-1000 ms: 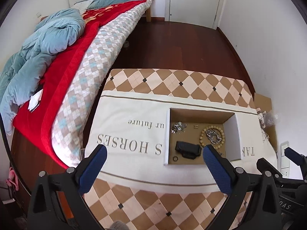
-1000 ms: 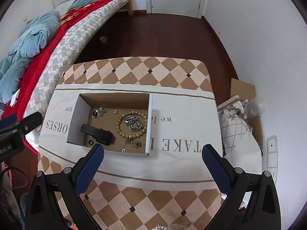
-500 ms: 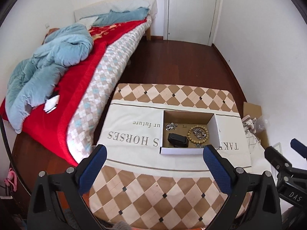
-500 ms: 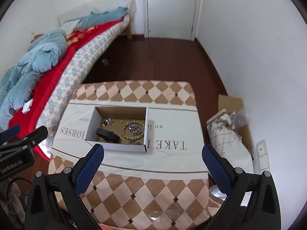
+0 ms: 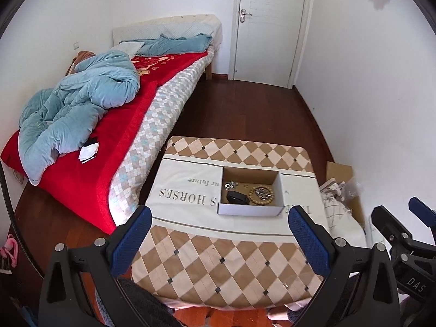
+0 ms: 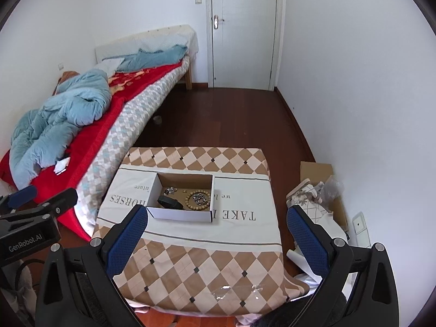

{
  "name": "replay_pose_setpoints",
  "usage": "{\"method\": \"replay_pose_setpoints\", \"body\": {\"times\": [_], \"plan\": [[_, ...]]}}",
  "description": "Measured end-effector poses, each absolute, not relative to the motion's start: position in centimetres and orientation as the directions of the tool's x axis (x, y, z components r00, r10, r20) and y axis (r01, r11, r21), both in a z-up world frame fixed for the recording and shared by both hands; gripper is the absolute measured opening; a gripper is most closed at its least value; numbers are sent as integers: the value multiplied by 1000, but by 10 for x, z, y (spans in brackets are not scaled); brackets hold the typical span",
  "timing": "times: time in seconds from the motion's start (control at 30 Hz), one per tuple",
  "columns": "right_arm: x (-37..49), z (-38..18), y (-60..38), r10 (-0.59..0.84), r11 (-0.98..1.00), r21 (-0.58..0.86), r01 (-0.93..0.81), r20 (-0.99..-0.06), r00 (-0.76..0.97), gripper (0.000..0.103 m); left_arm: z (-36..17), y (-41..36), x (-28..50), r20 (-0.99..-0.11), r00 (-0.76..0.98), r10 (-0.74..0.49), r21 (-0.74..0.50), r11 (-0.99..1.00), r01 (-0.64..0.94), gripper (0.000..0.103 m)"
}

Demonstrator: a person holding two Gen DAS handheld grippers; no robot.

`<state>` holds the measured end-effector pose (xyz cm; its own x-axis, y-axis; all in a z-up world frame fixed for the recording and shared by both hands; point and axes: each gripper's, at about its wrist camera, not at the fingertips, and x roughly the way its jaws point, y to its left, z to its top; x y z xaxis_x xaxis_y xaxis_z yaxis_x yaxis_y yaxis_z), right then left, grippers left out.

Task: Organize jewelry

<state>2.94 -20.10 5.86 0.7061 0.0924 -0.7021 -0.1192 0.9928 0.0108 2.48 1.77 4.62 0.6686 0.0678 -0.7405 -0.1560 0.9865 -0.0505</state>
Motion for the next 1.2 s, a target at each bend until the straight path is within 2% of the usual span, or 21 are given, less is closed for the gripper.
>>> {"method": "replay_pose_setpoints", "body": {"times": [0.5, 0.9, 1.2], "plan": [[-5, 76, -217, 82, 994, 7, -109, -702, 707, 103, 65, 1, -4, -725, 685, 74, -41, 988, -149, 102], [59, 63, -206, 41, 997, -20, -79, -710, 703, 103, 55, 11, 55, -745, 657, 115, 4, 986, -169, 102], [115, 32, -198, 16, 996, -43, -75, -763, 647, 103, 31, 22, 102, -780, 616, 114, 8, 985, -172, 102]]}}
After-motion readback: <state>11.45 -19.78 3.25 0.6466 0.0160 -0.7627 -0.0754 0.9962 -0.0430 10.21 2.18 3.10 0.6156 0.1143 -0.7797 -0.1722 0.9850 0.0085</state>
